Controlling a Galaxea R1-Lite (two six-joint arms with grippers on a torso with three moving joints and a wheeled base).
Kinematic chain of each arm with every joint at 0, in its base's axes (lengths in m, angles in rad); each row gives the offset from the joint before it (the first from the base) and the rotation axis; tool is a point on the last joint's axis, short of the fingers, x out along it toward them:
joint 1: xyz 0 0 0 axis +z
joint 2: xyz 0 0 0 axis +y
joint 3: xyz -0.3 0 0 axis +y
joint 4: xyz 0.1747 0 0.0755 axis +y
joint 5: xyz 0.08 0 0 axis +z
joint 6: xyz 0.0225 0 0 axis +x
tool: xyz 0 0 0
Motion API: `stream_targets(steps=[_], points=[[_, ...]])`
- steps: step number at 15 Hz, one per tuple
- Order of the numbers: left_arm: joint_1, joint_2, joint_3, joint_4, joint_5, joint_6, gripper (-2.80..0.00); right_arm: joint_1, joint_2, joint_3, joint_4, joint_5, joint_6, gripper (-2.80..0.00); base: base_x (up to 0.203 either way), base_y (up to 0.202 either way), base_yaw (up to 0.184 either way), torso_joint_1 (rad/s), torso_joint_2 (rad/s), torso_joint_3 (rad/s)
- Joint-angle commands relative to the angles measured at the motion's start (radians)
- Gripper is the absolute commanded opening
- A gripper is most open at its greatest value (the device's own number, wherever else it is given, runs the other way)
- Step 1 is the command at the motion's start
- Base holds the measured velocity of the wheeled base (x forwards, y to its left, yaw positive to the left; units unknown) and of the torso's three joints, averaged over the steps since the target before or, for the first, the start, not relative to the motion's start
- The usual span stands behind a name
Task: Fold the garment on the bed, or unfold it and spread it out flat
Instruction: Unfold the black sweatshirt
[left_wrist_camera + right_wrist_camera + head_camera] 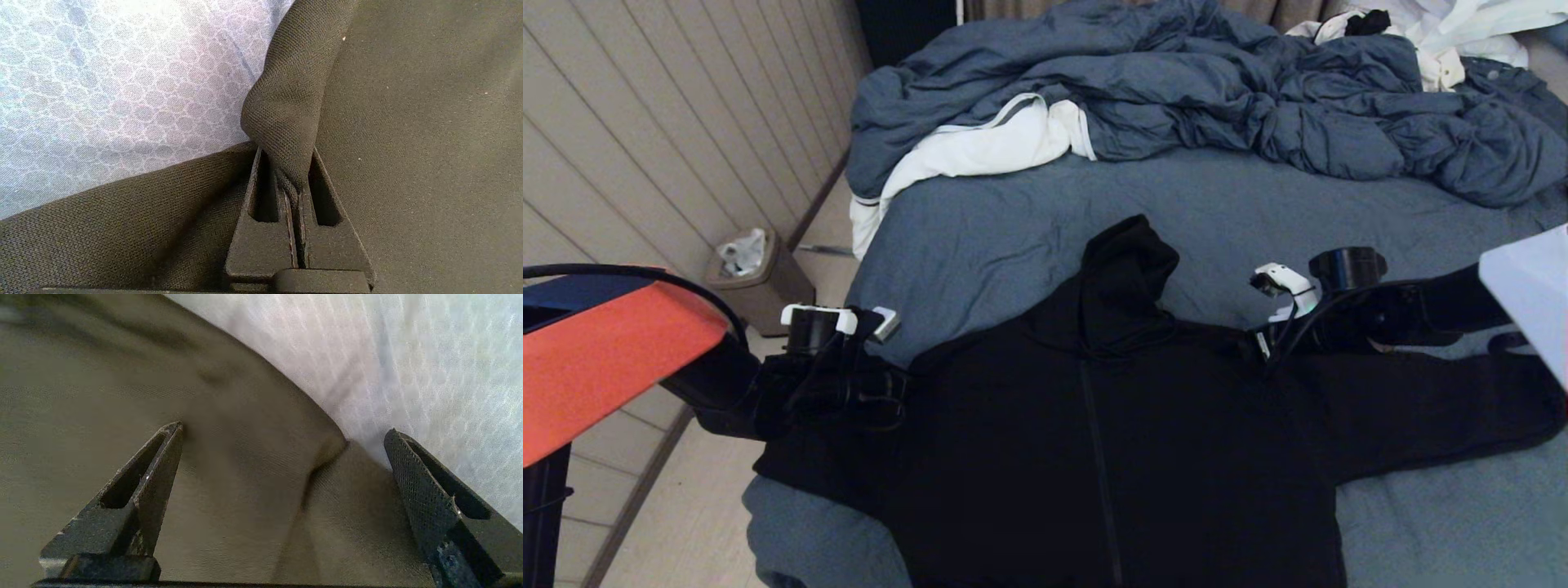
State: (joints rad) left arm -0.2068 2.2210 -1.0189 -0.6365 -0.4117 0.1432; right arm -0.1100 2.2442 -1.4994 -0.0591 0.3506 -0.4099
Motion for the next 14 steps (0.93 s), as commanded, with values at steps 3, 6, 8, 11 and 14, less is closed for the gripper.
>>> stream_targets(steps=[3,6,8,11,14], points=[[0.0,0.008,-0.003,-0.003,-0.001,0.001,-2.8,0.01,0.043,-0.009,-0.001,0.002,-0.004,0.0,0.0,0.0,0.0,0.0,0.0,0.0],[0.001,0.011,-0.007,-0.003,-0.002,-0.001,-2.8,0.01,0.043,-0.007,-0.002,0.002,-0.004,-2.8,0.0,0.0,0.0,0.0,0.0,0.0],[0.0,0.011,-0.007,-0.005,-0.002,-0.001,-2.8,0.01,0.037,-0.007,-0.002,0.004,-0.003,-2.8,0.0,0.0,0.0,0.0,0.0,0.0],[0.0,0.009,-0.007,-0.005,-0.002,-0.002,-2.8,0.012,0.034,-0.009,-0.007,0.002,0.0,-2.8,0.0,0.0,0.0,0.0,0.0,0.0],[0.001,-0.002,-0.028,-0.012,0.011,-0.034,-2.8,0.013,0.028,-0.011,-0.046,-0.002,0.011,-2.8,0.0,0.0,0.0,0.0,0.0,0.0]])
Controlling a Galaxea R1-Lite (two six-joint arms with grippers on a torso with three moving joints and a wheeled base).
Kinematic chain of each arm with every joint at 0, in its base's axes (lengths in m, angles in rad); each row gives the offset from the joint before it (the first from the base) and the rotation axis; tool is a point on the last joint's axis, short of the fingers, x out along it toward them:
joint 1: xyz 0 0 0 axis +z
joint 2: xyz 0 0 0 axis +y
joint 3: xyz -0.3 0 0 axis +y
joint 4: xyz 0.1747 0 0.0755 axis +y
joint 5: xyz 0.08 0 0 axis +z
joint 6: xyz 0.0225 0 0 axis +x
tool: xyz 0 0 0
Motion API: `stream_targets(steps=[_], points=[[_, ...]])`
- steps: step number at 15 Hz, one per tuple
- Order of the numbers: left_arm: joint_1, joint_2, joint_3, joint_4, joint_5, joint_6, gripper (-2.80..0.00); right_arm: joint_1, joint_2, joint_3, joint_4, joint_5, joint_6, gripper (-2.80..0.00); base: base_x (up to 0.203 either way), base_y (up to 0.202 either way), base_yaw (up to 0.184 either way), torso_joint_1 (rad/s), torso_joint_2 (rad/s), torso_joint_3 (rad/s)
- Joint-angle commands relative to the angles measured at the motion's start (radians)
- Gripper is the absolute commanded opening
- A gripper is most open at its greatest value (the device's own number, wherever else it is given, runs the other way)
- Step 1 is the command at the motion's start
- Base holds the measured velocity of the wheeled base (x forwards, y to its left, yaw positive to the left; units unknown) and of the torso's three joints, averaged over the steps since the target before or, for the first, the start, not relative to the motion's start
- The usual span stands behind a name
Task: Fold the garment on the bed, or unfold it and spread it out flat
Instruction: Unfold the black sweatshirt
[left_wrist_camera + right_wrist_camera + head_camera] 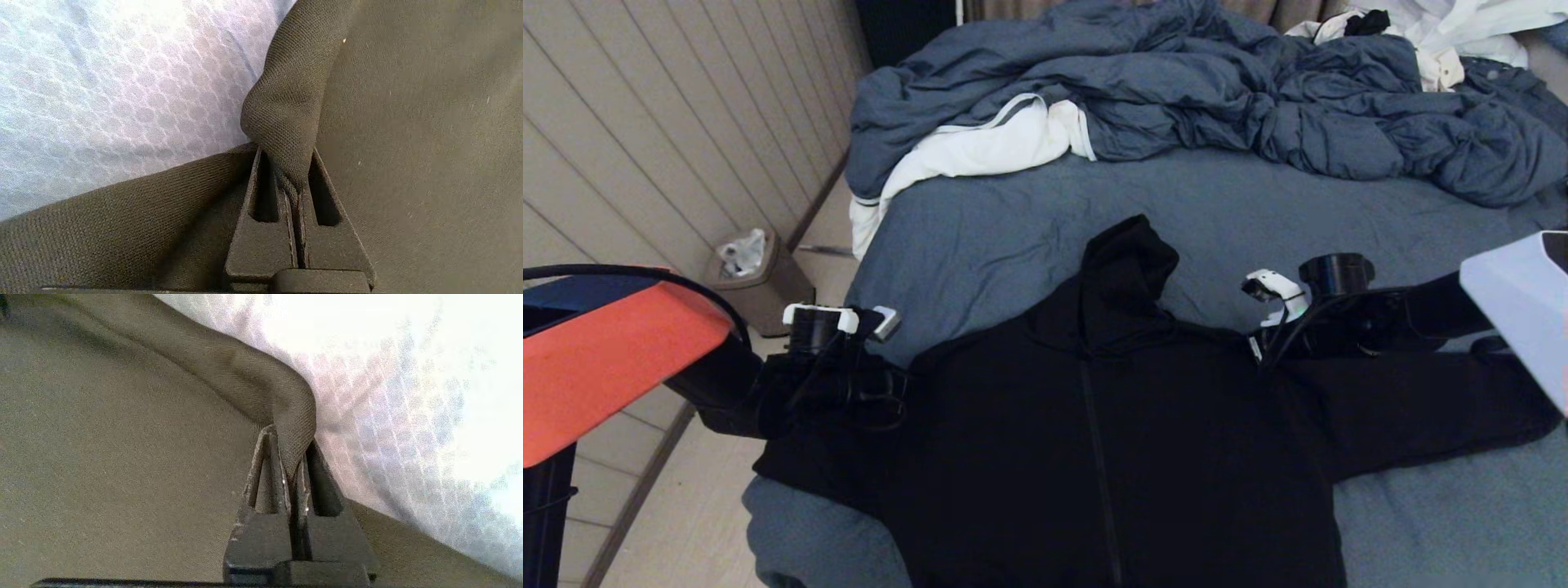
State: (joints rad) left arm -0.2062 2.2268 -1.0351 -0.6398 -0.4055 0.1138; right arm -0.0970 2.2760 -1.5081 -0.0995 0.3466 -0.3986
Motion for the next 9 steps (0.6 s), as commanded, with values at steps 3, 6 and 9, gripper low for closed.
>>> stream_targets(steps=[3,6,9], points=[[-0.001,-0.019,-0.076,-0.008,0.046,-0.057,-2.8,0.008,-0.008,-0.041,-0.008,-0.03,0.034,-2.8,0.0,0.0,0.0,0.0,0.0,0.0],[-0.004,-0.055,-0.145,0.01,0.067,-0.087,-2.8,0.016,-0.013,-0.072,-0.016,-0.099,0.065,-2.8,0.0,0.0,0.0,0.0,0.0,0.0],[-0.003,-0.049,-0.23,0.038,0.091,-0.117,-2.8,0.035,-0.006,-0.131,-0.05,-0.203,0.093,-2.8,0.0,0.0,0.0,0.0,0.0,0.0]])
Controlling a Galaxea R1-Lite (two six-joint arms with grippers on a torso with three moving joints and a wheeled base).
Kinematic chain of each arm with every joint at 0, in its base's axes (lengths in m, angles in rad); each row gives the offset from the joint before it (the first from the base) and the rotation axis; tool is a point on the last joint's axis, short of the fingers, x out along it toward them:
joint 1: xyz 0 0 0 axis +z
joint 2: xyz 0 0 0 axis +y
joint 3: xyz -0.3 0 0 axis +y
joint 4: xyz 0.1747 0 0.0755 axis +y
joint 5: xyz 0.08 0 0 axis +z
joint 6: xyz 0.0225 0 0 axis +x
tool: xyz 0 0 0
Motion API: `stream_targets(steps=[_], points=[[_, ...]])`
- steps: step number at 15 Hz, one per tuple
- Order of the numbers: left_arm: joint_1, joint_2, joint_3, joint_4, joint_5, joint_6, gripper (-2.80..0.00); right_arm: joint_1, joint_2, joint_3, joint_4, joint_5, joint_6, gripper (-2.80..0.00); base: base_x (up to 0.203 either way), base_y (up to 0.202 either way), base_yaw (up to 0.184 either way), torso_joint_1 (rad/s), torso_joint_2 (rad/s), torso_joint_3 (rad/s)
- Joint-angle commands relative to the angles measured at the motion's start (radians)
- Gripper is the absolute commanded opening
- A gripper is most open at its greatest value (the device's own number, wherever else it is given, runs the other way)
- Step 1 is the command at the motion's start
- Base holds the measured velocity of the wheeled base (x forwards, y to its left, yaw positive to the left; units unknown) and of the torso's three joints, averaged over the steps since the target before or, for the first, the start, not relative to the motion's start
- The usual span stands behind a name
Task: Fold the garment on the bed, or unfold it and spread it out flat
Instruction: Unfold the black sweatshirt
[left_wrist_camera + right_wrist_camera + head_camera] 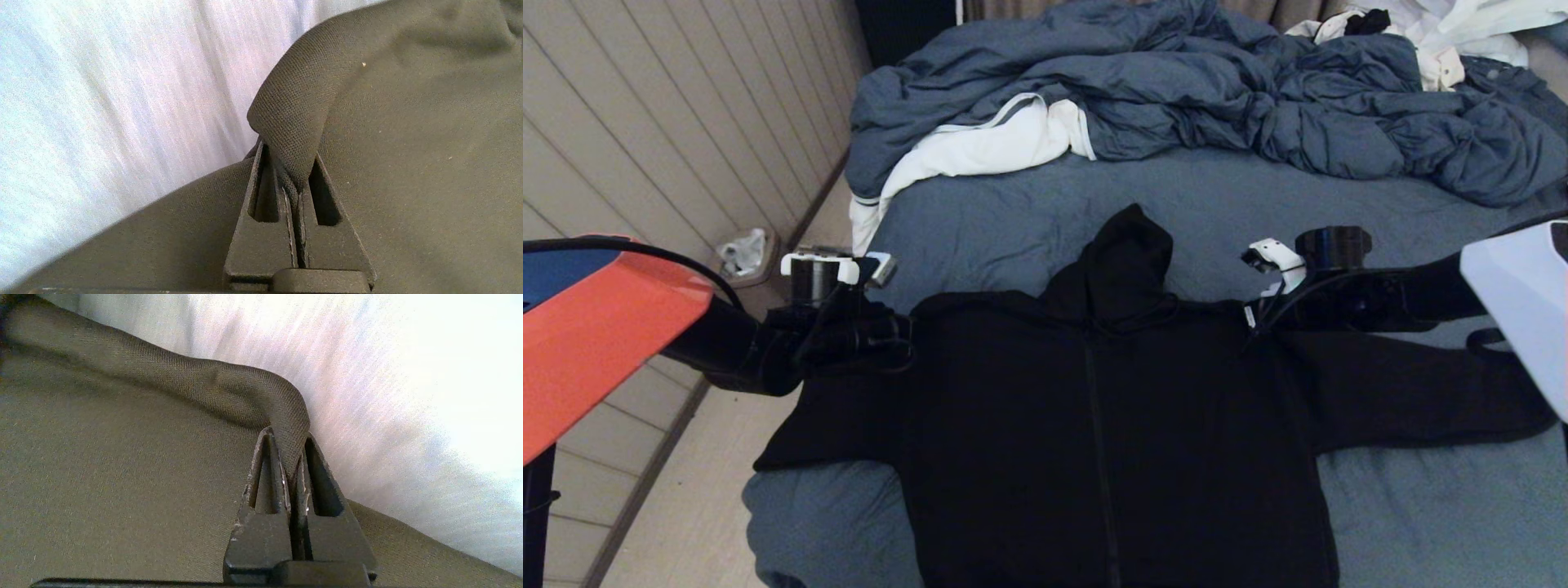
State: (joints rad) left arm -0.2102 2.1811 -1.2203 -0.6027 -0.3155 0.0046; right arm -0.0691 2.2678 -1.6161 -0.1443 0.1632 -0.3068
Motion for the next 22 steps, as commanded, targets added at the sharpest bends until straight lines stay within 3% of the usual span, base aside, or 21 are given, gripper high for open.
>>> stream_targets(steps=[1,7,9,14,16,22], points=[[0.005,0.009,-0.079,0.017,0.005,-0.013,-2.8,0.014,0.009,-0.047,-0.011,-0.051,0.017,-2.8,0.0,0.0,0.0,0.0,0.0,0.0],[0.064,0.074,-0.333,0.156,0.024,-0.035,-2.8,0.072,0.077,-0.238,-0.011,-0.252,0.047,-2.8,0.0,0.0,0.0,0.0,0.0,0.0],[0.069,0.111,-0.435,0.188,0.058,-0.06,-2.8,0.086,0.11,-0.3,-0.011,-0.317,0.049,-2.8,0.0,0.0,0.0,0.0,0.0,0.0],[0.069,0.235,-0.689,0.293,0.141,-0.074,-2.8,0.097,0.131,-0.343,-0.06,-0.356,0.061,-2.8,0.0,0.0,0.0,0.0,0.0,0.0],[0.069,0.26,-0.714,0.313,0.142,-0.083,-2.8,0.099,0.155,-0.343,-0.111,-0.399,0.061,-2.8,0.0,0.0,0.0,0.0,0.0,0.0],[0.083,0.302,-0.72,0.314,0.147,-0.086,-2.8,0.117,0.186,-0.343,-0.12,-0.415,0.061,-2.8,0.0,0.0,0.0,0.0,0.0,0.0]])
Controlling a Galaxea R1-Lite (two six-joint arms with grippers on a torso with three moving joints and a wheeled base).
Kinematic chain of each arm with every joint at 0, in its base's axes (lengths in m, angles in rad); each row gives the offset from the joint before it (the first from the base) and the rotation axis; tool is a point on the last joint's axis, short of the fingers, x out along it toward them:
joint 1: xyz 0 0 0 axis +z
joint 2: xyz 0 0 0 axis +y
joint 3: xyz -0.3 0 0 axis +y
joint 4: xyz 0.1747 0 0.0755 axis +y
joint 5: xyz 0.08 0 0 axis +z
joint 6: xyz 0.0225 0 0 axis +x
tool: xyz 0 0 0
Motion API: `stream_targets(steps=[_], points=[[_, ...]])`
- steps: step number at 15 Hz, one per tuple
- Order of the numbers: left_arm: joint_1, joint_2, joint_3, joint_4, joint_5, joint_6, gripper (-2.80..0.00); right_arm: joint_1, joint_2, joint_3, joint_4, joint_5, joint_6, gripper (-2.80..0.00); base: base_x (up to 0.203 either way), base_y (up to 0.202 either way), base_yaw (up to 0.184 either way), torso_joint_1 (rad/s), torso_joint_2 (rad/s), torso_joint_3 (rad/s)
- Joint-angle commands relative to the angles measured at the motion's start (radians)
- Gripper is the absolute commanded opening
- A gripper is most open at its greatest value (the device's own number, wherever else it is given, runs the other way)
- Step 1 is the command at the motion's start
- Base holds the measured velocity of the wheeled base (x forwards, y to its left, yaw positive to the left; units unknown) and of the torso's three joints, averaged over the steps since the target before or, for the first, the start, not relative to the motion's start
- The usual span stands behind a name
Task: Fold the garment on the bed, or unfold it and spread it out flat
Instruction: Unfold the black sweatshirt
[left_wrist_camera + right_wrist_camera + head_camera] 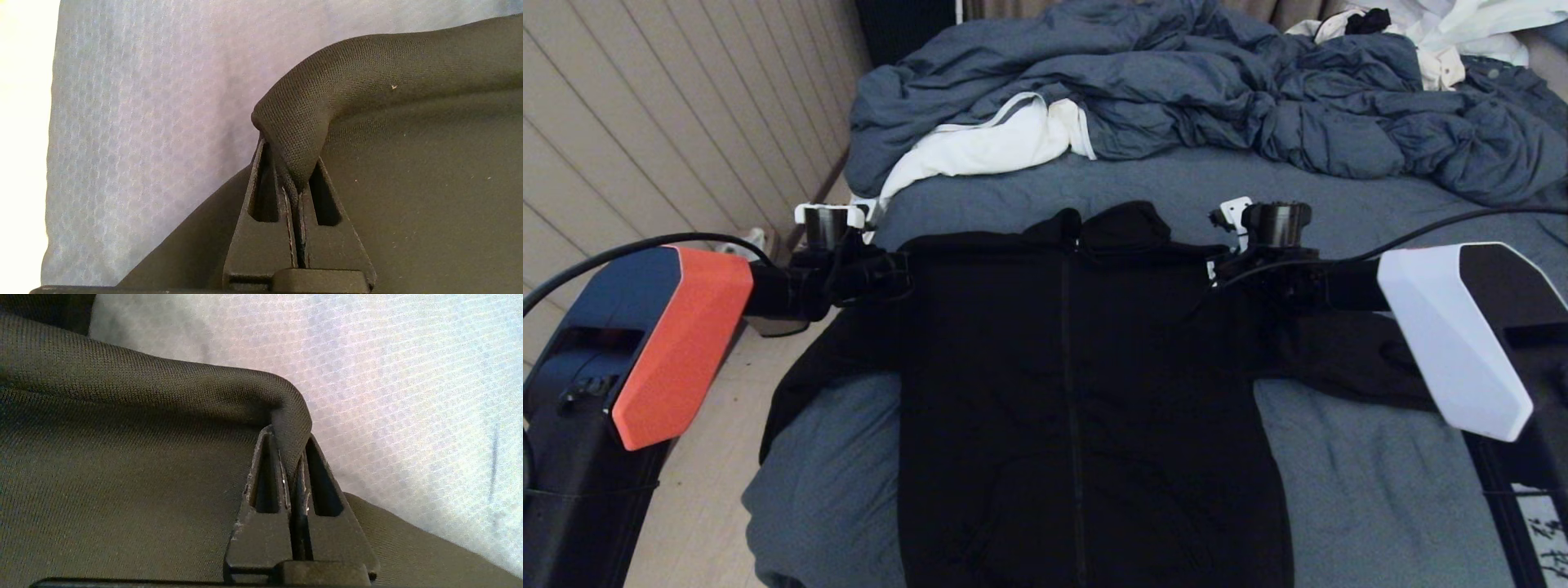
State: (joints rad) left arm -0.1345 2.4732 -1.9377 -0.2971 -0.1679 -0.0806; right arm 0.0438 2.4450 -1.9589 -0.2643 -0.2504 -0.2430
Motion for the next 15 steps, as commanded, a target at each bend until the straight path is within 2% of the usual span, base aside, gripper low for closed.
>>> stream_targets(steps=[1,9,10,11,13,15], points=[[0.01,0.007,-0.003,0.016,-0.001,-0.001,-2.8,0.004,0.012,0.0,0.0,-0.001,-0.002,-2.8,0.0,0.0,0.0,0.0,0.0,0.0],[0.009,0.012,-0.003,0.026,0.004,-0.001,-2.8,-0.004,0.016,0.002,-0.001,0.0,-0.002,-2.8,0.0,0.0,0.0,0.0,0.0,0.0],[0.009,0.012,-0.003,0.03,0.005,-0.001,0.0,-0.004,0.019,0.002,-0.001,-0.001,-0.001,-2.8,0.0,0.0,0.0,0.0,0.0,0.0],[0.008,0.011,-0.003,0.043,0.014,-0.001,0.0,-0.003,0.02,0.002,-0.003,-0.004,0.001,0.0,0.0,0.0,0.0,0.0,0.0,0.0],[0.007,0.006,-0.003,0.054,0.046,-0.001,0.0,0.001,0.019,0.001,-0.008,-0.006,-0.004,0.0,0.0,0.0,0.0,0.0,0.0,0.0],[0.006,0.0,-0.003,0.058,0.041,0.001,0.0,0.002,0.019,0.002,-0.006,-0.006,-0.004,0.0,0.0,0.0,0.0,0.0,0.0,0.0]])
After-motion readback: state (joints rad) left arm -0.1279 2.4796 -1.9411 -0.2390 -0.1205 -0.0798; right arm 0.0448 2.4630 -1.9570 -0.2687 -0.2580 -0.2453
